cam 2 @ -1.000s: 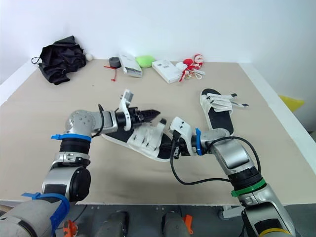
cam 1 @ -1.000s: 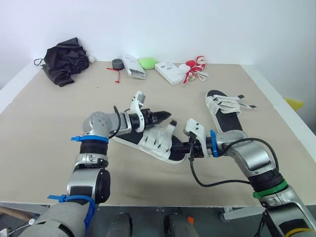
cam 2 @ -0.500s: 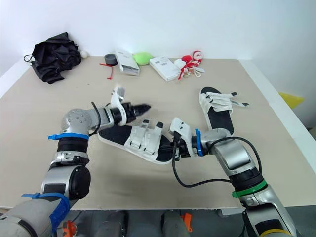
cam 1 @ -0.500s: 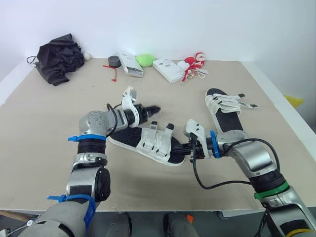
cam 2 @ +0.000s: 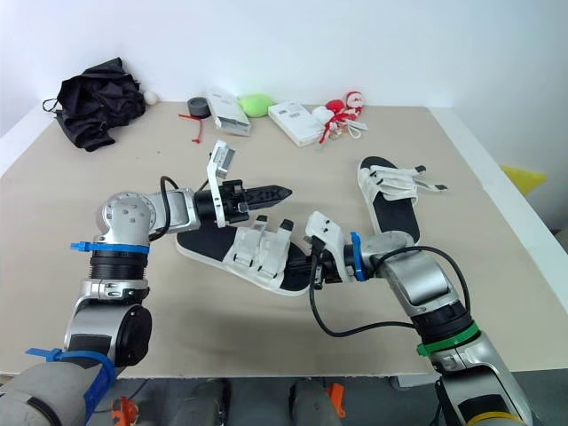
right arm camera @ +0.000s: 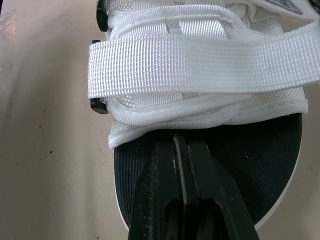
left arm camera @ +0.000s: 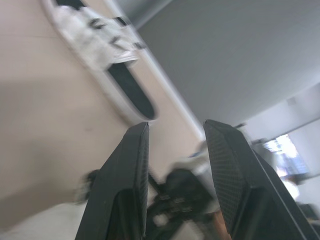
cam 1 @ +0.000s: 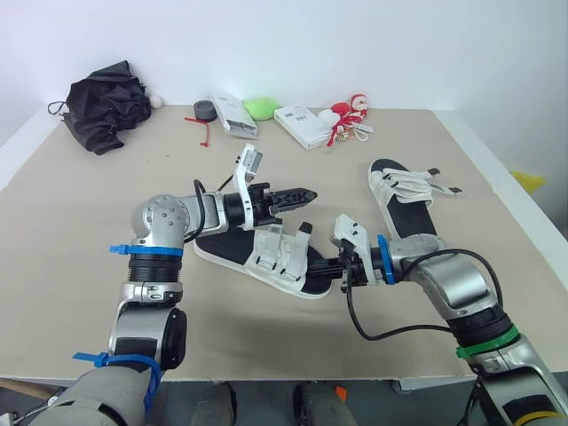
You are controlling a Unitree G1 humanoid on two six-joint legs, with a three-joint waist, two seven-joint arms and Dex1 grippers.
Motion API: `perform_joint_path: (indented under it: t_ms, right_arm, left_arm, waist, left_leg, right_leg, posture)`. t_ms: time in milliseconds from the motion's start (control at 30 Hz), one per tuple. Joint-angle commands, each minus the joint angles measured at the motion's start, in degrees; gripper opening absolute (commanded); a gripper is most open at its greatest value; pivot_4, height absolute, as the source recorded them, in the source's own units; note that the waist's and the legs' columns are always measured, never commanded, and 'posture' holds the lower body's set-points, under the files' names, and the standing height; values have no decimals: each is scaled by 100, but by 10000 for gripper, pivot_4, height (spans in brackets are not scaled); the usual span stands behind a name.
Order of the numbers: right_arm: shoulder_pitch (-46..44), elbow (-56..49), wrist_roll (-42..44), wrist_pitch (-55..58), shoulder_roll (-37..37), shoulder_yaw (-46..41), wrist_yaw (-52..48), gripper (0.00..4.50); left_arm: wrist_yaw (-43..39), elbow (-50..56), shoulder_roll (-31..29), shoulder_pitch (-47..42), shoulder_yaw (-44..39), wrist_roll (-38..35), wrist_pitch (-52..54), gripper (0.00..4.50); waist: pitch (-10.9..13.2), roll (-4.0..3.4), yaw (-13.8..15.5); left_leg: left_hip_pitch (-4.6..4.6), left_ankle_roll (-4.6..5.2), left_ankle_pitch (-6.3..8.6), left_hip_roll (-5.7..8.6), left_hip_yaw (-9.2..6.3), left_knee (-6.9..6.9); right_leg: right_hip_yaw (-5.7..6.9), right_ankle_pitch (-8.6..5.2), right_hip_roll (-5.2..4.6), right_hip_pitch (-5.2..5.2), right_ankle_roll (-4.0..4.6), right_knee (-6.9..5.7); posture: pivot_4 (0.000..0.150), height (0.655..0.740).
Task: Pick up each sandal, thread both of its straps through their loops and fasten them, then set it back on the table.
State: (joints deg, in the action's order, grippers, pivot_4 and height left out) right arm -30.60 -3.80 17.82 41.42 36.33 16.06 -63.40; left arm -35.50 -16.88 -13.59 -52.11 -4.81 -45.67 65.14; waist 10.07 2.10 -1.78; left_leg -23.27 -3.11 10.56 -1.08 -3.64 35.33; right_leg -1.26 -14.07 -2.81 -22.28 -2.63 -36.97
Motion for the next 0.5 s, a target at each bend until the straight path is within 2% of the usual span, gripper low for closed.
perform_joint_path:
  t_ms: [33, 167, 300, 500]
  right_arm:
    - [298, 287, -275, 274, 54, 384, 150, 0]
    - [289, 293, -280, 273, 35, 384, 158, 0]
    - [286, 300, -294, 259, 12, 398, 173, 0]
    - [329, 258, -290, 271, -10, 382, 222, 0]
  left_arm:
    - [-776, -299, -306, 60, 702, 805, -951, 23454]
    - [-1163, -730, -405, -66, 1137, 1231, -1179, 35623]
    - [-1930, -1128, -435, -360, 1356, 1138, -619, 35623]
    - [-2735, -1339, -380, -614, 1765, 1284, -522, 35623]
  waist:
    - [0, 0, 0]
    - [0, 1, 3]
    - [0, 1, 4]
    - [0, 0, -4]
  left_leg:
    - [0, 0, 0, 0, 0, -1]
    - [-2, 1, 1, -1, 0, -1]
    - [-3, 2, 1, -5, 0, -1]
    - [-3, 5, 3, -6, -1, -1]
  right_leg:
    - [0, -1, 0, -1, 1, 0]
    - [0, -2, 0, -2, 3, 0]
    - [1, -3, 1, -3, 3, 0]
    - [3, -5, 4, -4, 6, 0]
  posture:
    - [1500, 7380]
    - [1500, 7380]
    - [1500, 7380]
    - [1500, 7380]
